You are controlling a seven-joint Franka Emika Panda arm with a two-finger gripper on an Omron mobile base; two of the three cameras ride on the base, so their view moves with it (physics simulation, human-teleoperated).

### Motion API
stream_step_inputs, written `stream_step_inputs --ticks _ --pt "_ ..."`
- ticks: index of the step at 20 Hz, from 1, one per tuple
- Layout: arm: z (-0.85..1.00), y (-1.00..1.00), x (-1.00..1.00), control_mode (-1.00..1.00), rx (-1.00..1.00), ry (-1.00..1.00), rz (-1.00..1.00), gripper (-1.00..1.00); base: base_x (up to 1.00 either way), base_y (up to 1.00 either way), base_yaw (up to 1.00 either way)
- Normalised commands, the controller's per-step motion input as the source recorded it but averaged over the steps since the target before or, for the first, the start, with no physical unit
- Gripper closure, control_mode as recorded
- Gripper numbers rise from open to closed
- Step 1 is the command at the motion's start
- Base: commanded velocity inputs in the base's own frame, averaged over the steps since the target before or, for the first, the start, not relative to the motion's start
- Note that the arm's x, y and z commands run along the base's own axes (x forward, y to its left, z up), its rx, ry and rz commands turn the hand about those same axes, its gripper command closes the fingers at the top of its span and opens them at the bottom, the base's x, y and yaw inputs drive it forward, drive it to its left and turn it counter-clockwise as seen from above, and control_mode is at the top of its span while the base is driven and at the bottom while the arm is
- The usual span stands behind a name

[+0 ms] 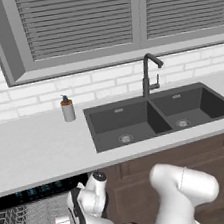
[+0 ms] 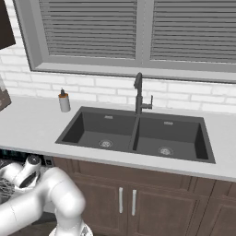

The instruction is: Pick up the cup and bowl from the counter, place them in the dishwasher, and close the dishwasher door.

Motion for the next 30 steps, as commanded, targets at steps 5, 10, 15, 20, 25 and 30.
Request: stream_step_inputs --ticks 5,10,15,20,25,30 --pt "-0.33 0.06 0.5 -1.0 0.0 0.11 -0.06 1.0 0.0 0.0 0.0" --pt "-0.15 0.26 0.52 -1.0 -0.01 0.08 -0.05 1.0 0.0 0.0 0.0" --pt "-0.57 0.19 0.13 -1.0 -0.06 0.17 0.0 1.0 0.0 0.0 0.0" --pt "-0.67 0.19 0.12 -1.0 -0.09 0.21 0.0 1.0 0.0 0.0 0.0" --pt "-0.29 0.15 0.01 -1.0 -0.04 0.22 0.0 -1.0 0.0 0.0 0.0" --pt "-0.09 0.11 0.0 -1.0 0.0 0.14 0.0 -1.0 0.0 0.0 0.0"
